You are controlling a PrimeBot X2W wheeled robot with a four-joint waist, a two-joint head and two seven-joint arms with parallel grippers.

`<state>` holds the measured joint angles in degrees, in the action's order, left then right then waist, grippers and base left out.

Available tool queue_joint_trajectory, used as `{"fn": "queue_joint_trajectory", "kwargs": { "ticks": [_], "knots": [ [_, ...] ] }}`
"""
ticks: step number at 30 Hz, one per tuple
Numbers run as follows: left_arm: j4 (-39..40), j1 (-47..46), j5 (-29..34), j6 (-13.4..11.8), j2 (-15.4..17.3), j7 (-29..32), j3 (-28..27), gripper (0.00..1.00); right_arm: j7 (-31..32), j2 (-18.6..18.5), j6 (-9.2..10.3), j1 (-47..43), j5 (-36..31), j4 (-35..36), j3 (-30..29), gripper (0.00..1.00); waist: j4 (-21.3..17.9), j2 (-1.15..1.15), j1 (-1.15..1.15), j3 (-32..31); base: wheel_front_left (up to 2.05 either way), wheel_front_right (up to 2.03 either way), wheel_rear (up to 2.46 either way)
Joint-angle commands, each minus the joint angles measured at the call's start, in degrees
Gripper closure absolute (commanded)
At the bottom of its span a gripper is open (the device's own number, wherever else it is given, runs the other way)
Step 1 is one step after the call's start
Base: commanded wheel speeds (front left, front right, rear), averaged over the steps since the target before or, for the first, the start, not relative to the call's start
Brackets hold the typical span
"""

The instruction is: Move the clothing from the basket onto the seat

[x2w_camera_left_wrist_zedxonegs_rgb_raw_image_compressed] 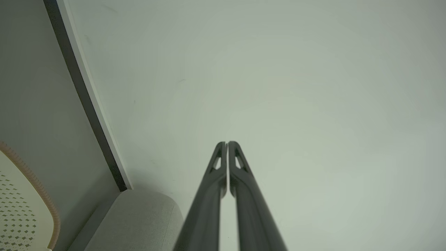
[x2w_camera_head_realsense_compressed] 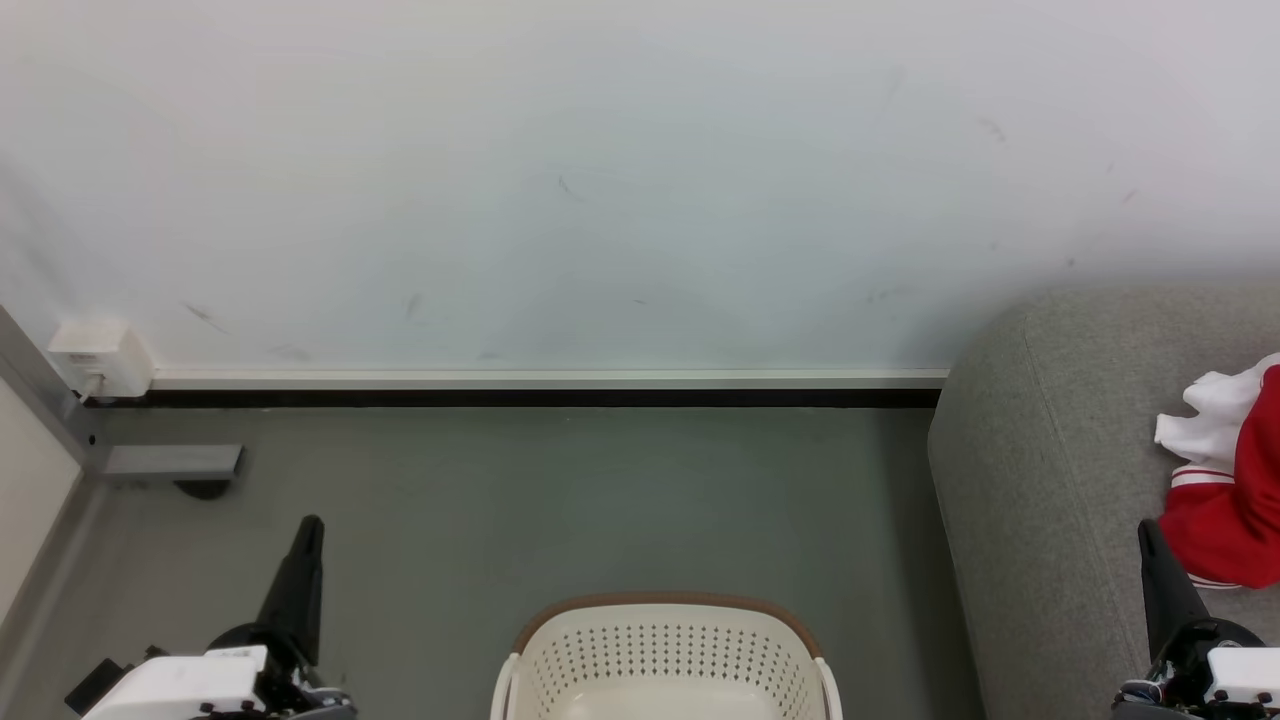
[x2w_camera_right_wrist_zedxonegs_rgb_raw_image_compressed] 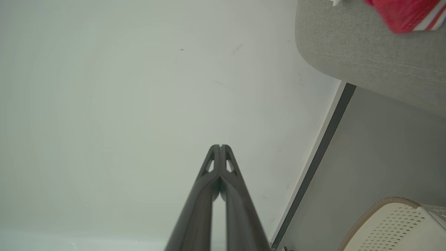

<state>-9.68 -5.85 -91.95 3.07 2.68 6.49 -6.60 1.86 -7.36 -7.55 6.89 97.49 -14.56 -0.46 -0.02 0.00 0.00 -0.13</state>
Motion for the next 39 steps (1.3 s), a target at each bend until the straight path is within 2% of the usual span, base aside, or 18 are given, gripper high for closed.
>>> {"fn": "queue_joint_trajectory", "kwargs": {
  "ticks": [1, 39],
  "knots": [
    [0.1, -0.3, -0.8, 0.4, 0.4, 0.2, -0.1, 1.0, -0.2, -0.6, 0.12, 0.3, 0.7, 0.3, 0.1, 1.0, 0.0, 0.0, 0.0, 0.0, 0.0, 0.0, 0.0],
    [0.2, -0.3, -0.8, 0.4, 0.4, 0.2, -0.1, 1.0, -2.3, -2.4, 0.12, 0.1, 2.6, 0.8, 2.6, 1.0, 0.0, 0.0, 0.0, 0.0, 0.0, 0.0, 0.0]
  ]
}}
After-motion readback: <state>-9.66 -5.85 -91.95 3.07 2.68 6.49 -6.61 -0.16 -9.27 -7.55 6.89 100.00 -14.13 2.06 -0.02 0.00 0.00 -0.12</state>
